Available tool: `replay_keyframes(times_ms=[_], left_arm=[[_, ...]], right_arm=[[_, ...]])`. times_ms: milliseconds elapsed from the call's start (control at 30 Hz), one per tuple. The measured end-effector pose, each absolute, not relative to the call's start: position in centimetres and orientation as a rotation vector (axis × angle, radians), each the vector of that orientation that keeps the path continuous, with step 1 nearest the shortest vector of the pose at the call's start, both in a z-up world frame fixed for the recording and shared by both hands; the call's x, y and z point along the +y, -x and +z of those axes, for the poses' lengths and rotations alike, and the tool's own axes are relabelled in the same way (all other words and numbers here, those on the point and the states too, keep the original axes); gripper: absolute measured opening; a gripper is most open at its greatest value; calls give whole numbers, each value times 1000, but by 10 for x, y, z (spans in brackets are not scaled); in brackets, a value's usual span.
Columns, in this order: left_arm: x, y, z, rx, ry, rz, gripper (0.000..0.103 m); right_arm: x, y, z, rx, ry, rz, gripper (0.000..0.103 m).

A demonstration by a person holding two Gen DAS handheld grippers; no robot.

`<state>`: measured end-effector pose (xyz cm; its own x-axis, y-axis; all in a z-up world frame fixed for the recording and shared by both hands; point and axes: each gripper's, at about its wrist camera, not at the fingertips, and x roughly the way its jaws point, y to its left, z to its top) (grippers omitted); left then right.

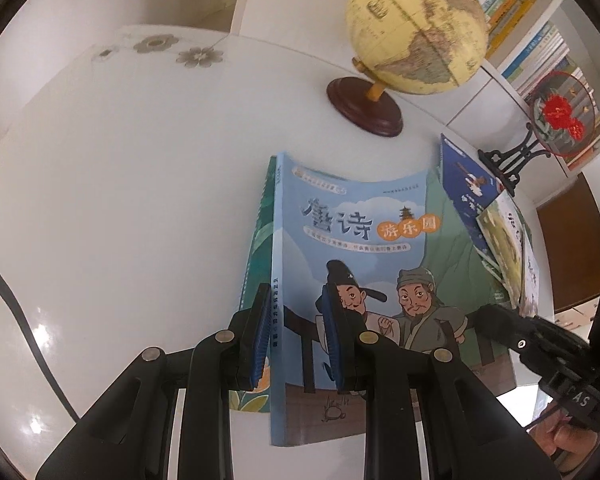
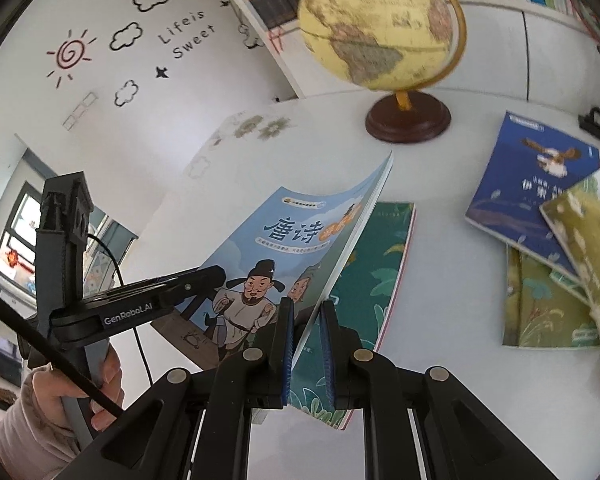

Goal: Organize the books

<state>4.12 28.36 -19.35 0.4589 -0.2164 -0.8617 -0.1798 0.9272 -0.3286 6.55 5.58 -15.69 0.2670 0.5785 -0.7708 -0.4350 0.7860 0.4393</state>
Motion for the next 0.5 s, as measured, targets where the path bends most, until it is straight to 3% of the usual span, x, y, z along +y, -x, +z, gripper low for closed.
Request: replay_keyframes(times_ms=[500], left_arm=[[279,-45,-223,1158,407,-41,20]], right_arm=[[55,-71,-204,1268,-211,591,12]])
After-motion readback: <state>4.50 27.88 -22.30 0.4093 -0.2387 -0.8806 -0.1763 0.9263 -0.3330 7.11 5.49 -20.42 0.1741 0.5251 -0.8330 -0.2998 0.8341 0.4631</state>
